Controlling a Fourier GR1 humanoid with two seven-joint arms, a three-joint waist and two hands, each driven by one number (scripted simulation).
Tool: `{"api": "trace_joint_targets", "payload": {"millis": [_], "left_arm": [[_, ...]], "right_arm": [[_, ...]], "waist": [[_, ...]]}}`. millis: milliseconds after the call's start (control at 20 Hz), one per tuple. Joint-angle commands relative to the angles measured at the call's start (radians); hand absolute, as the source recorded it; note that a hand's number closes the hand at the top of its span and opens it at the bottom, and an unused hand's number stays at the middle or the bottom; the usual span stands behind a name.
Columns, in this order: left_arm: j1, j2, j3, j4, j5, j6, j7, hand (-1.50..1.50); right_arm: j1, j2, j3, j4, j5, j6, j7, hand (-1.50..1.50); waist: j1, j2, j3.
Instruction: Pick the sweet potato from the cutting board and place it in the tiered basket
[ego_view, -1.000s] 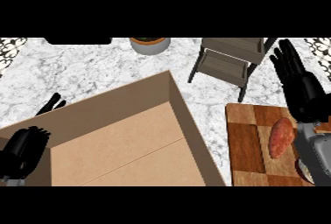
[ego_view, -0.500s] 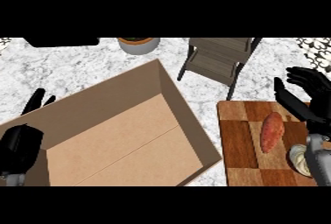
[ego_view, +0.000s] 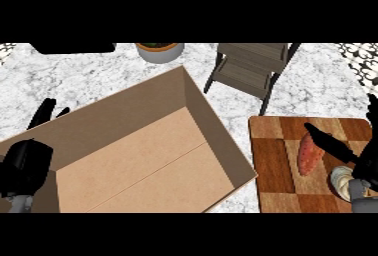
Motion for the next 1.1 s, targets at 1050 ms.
{"api": "trace_joint_targets", "payload": {"millis": [1050], "left_arm": [[-0.079, 0.139, -0.212, 0.067, 0.116, 0.018, 0.008, 0.0]], "right_arm": [[-0.185, -0.209, 0.25, -0.237, 0.118, 0.743, 1.034, -1.5]], "waist": [[0.037, 0.015, 0.0]]}}
